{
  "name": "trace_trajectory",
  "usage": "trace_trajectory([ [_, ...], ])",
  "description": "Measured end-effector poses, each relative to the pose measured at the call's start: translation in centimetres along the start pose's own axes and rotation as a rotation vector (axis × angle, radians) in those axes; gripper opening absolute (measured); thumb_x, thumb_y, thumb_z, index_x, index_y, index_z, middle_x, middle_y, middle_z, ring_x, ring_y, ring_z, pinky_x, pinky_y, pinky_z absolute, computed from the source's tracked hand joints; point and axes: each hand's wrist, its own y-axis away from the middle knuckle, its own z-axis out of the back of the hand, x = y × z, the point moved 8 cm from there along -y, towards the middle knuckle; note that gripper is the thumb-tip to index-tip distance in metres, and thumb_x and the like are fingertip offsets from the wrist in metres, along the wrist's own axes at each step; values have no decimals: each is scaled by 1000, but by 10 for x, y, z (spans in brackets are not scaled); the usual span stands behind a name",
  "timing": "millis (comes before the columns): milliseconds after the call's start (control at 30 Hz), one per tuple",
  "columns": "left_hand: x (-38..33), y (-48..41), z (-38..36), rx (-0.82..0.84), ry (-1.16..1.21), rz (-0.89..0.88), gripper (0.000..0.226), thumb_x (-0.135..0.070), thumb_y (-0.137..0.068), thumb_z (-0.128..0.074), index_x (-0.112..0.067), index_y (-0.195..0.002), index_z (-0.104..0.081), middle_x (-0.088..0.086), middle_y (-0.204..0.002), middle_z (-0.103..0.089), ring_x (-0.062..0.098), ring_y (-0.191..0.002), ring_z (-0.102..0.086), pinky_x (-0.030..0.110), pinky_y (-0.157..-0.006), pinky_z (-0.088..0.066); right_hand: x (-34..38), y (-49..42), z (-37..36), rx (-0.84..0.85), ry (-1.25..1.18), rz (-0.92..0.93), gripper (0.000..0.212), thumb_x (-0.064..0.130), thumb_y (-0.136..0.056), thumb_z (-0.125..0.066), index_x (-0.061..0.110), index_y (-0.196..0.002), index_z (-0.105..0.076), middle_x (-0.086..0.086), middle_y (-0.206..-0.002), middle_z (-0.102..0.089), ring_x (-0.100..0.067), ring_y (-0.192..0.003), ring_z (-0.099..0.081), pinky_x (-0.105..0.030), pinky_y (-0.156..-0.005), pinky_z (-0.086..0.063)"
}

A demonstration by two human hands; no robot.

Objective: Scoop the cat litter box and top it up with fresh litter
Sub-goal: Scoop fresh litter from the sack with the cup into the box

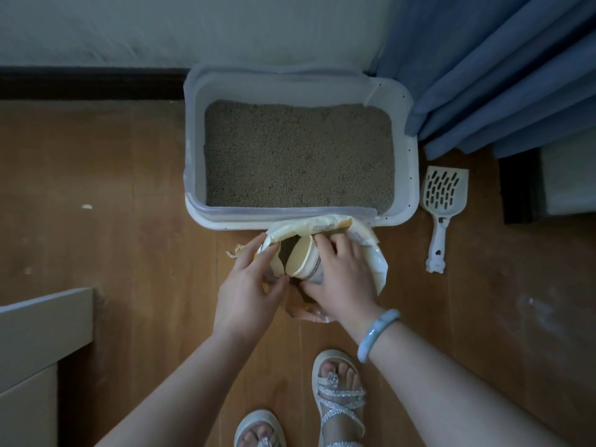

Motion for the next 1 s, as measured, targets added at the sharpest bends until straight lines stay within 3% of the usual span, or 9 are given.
trace_trajectory([
  [133,-1,-2,3,-7,-15,-58,50,-21,-79,-70,-27,-126,-58,-16,-144,-40,-2,-76,-54,27,-71,-49,8,-6,0,-71,276,53,64,27,-48,-83,21,-107,-59,-8,-96,-56,-30,-90,-55,-38,-75,-47],
  [267,3,-4,3,-5,19,-135,48,-22,-77,-70,-28,-124,-59,-14,-137,-43,3,-79,-57,34,-71,-54,17,-14,-7,-16,404,110,40,22,-76,-65,21,-115,-53,-8,-110,-55,-30,-104,-49,-39,-87,-40],
  [333,6,-4,1,5,31,-183,49,-24,-77,-69,-28,-124,-58,-16,-136,-41,3,-81,-57,36,-70,-55,15,-19,-15,36,406,129,38,21,-84,-55,20,-121,-47,-7,-117,-55,-30,-112,-45,-39,-93,-35],
  [600,12,-12,-9,37,111,-241,53,-31,-77,-63,-25,-129,-54,-11,-137,-35,5,-109,-51,37,-85,-52,12,-37,-36,60,452,294,50,24,-88,-52,21,-135,-35,-4,-133,-48,-29,-123,-40,-40,-98,-28],
  [767,10,-13,-6,69,68,-311,52,-46,-74,-58,-34,-124,-54,-14,-136,-35,2,-89,-58,34,-75,-54,1,-38,-47,109,380,443,81,33,-65,-76,18,-135,-39,-5,-137,-45,-30,-128,-35,-42,-104,-23],
  [900,1,-14,-8,93,62,-370,54,-33,-73,-63,-27,-126,-56,-14,-137,-33,1,-88,-58,31,-75,-54,-1,-44,-63,129,323,479,94,45,-61,-74,18,-140,-32,-5,-144,-38,-31,-132,-30,-46,-107,-25],
  [1000,-6,-9,-11,69,58,-379,58,-18,-70,-62,-26,-127,-55,-9,-138,-35,-3,-94,-53,28,-77,-51,-5,-47,-68,97,246,496,86,47,-62,-69,21,-137,-36,-1,-141,-41,-27,-131,-32,-44,-106,-28],
])
